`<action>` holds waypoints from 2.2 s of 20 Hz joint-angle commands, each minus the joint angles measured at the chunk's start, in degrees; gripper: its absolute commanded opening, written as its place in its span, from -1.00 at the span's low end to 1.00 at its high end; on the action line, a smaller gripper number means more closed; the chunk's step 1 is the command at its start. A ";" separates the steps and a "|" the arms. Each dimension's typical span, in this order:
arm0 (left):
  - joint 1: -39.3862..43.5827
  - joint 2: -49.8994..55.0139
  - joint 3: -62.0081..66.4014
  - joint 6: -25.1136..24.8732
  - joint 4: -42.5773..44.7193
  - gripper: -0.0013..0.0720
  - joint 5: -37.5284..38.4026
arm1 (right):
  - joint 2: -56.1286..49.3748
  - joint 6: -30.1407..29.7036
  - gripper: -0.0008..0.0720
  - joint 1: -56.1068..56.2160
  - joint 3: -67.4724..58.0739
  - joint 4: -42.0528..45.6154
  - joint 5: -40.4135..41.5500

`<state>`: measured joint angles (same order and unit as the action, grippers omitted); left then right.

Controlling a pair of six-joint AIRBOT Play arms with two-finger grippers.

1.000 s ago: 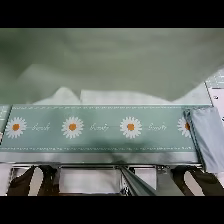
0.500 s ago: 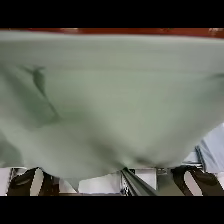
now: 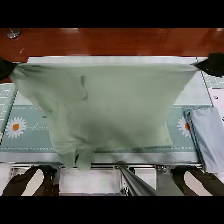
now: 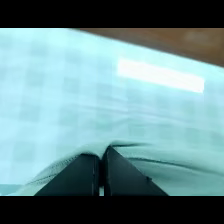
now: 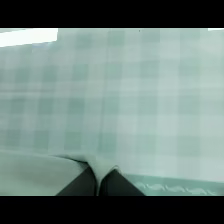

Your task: Fold the shirts.

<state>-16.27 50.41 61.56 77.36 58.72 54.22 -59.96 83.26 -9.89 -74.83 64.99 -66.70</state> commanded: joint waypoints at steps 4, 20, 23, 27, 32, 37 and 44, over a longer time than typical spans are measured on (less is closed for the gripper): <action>7.30 25.55 4.42 1.81 -1.22 -0.91 -15.56 | -30.67 -2.05 -0.87 0.31 -12.57 -8.87 7.72; 3.76 39.12 18.64 -1.33 -1.46 -0.90 15.85 | -46.25 -1.49 -0.87 -3.56 -26.16 -11.61 -13.66; 3.85 40.11 13.84 -1.88 1.01 -0.90 17.88 | -46.29 -1.68 -0.87 -2.62 -22.14 -4.61 -15.41; 4.31 42.16 9.27 -1.88 1.03 -0.90 17.44 | -46.56 -1.38 -0.87 0.42 -15.63 -3.15 -8.94; -0.48 41.70 14.69 3.39 4.79 0.95 26.91 | -45.79 2.82 0.72 -2.45 -21.66 -2.93 -18.32; -7.78 30.27 4.00 4.09 6.56 0.95 29.62 | -33.77 1.14 0.72 -8.81 -15.58 2.47 -18.43; -18.99 12.07 -32.98 -1.97 -1.88 0.95 21.77 | -11.96 -8.20 0.72 -9.90 26.97 -15.52 3.82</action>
<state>-31.16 68.66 41.17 78.24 62.37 78.96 -79.33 80.90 -19.55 -62.85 59.48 -71.35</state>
